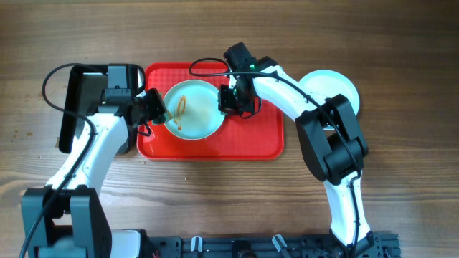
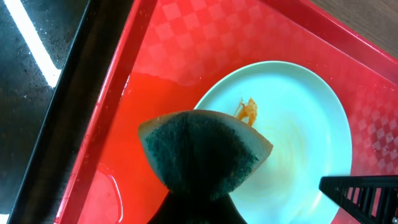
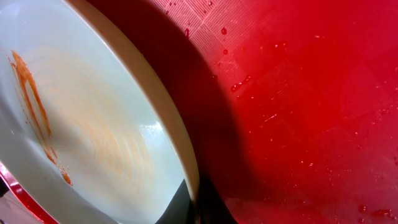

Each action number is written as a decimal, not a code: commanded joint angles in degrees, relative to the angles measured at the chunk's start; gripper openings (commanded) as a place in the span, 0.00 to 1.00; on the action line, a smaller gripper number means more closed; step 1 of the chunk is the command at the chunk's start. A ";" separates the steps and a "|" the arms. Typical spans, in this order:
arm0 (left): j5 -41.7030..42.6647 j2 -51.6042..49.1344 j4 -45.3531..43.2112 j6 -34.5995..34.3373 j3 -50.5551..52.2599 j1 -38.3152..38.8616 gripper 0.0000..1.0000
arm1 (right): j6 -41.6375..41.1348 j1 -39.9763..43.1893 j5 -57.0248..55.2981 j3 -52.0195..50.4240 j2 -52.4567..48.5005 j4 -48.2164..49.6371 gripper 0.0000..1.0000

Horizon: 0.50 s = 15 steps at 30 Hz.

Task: Clean dirty plates on tray and stack at the side
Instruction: 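Lower the sponge in the left gripper onto the held plate, then scrub the third plate with the sponge while the right gripper holds it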

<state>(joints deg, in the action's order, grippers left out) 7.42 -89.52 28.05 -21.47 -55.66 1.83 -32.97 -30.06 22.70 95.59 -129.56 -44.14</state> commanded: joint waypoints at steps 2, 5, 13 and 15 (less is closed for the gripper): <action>1.79 -3.17 -1.86 4.94 -0.15 0.33 0.04 | -0.04 0.07 -1.09 -0.42 -1.86 0.02 0.04; 5.46 -4.24 -4.33 8.26 -0.15 0.33 0.04 | -0.04 0.07 -1.07 -0.42 -1.86 0.04 0.04; 6.69 -6.47 -13.79 19.37 -0.15 3.39 0.04 | -0.04 0.07 -1.07 -0.42 -1.86 0.00 0.04; 6.05 -9.11 -18.01 20.33 -0.15 5.20 0.04 | -0.07 0.07 -1.07 -0.42 -1.86 0.00 0.04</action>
<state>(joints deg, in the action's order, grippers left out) 12.58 -95.37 13.23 -6.00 -55.66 4.86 -32.97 -30.06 22.72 95.59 -129.56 -44.14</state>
